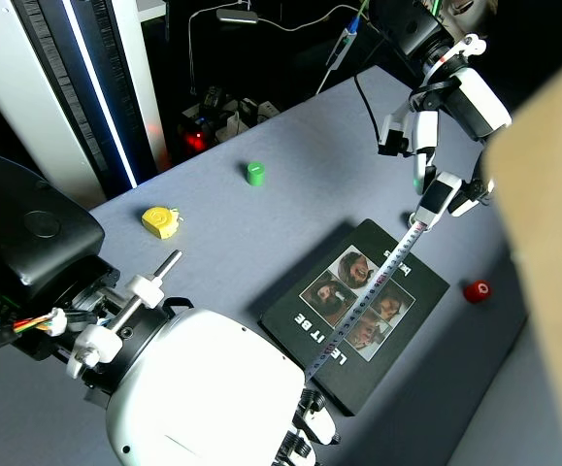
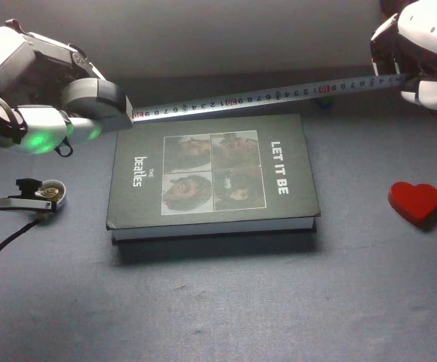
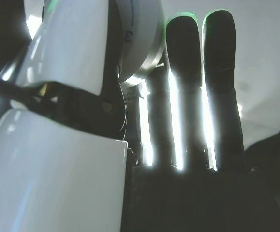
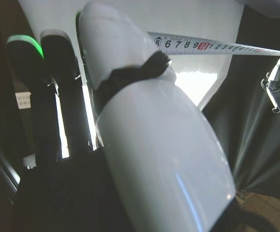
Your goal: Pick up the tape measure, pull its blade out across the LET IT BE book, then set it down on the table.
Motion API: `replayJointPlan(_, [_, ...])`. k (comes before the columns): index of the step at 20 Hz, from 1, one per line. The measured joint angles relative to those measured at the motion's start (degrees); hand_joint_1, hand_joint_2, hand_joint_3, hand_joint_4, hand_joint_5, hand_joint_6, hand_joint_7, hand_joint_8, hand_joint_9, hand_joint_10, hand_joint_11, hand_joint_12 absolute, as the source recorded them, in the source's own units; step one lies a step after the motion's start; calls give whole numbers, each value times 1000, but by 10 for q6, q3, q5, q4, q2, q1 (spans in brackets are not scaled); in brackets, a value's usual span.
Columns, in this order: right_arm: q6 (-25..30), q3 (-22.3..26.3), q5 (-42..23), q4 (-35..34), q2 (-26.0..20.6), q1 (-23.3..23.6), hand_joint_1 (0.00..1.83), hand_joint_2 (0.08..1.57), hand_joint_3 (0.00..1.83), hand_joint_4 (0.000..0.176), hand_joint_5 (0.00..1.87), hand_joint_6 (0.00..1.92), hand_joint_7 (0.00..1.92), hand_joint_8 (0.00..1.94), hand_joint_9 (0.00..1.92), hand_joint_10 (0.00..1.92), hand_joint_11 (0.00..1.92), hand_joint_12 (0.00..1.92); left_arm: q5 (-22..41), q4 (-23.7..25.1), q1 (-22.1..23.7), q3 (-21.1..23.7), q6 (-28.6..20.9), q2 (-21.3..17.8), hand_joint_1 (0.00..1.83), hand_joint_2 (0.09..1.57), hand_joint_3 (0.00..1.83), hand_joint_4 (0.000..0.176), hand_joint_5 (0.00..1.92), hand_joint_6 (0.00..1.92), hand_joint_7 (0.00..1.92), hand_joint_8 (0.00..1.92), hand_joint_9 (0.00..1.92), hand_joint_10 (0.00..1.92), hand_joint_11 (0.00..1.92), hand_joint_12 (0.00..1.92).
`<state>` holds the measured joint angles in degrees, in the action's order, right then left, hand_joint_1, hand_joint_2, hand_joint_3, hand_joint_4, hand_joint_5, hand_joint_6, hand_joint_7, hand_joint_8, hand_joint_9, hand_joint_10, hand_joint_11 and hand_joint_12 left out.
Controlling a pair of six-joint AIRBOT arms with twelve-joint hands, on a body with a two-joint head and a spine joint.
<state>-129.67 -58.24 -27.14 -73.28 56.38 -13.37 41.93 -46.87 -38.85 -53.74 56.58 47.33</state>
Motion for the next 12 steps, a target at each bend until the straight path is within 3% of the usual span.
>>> replayJointPlan(6, [0, 0, 0, 0, 1, 0, 1340, 1214, 1, 0, 653, 1311, 904, 1139, 710, 1535, 585, 1566, 0, -1, 0, 1, 2, 0, 1382, 1087, 0, 0, 1080, 695, 1035, 868, 903, 1258, 725, 1140])
replayJointPlan(7, [-2, 0, 0, 0, 1, 0, 1219, 1212, 2, 0, 676, 1328, 921, 1184, 718, 1230, 587, 1564, 0, -1, 0, 1, 3, 0, 1383, 1087, 0, 0, 1055, 707, 1052, 856, 911, 1253, 726, 1141])
replayJointPlan(8, [-4, 3, -1, 0, 1, 3, 1172, 1229, 0, 0, 664, 1374, 879, 1231, 687, 1064, 526, 1556, 0, -1, 0, 1, 3, 0, 1383, 1087, 0, 0, 1045, 719, 1059, 849, 913, 1250, 727, 1141])
replayJointPlan(9, [-6, 5, -3, 1, 1, 3, 951, 1204, 0, 0, 569, 704, 710, 707, 579, 872, 387, 1495, 0, -3, 0, 1, 5, -1, 1383, 1089, 1, 0, 1037, 739, 1049, 858, 911, 1256, 728, 1140])
replayJointPlan(10, [-7, 8, -5, 2, 0, 3, 807, 1149, 0, 0, 509, 300, 644, 325, 514, 604, 267, 1384, 0, -3, 0, 1, 6, -2, 1382, 1089, 1, 0, 1045, 739, 1041, 864, 907, 1260, 730, 1141])
replayJointPlan(11, [-11, 14, -14, 1, 0, 2, 741, 1129, 0, 0, 505, 119, 635, 134, 510, 414, 205, 1331, 2, -6, 0, 0, 11, -5, 1382, 1090, 1, 0, 1053, 737, 1035, 868, 904, 1262, 731, 1143])
replayJointPlan(12, [-11, 15, -16, 1, -1, 2, 741, 1129, 0, 0, 505, 119, 635, 134, 510, 414, 205, 1331, 3, -7, 0, 0, 12, -5, 1382, 1090, 1, 0, 1053, 737, 1035, 868, 904, 1262, 731, 1143])
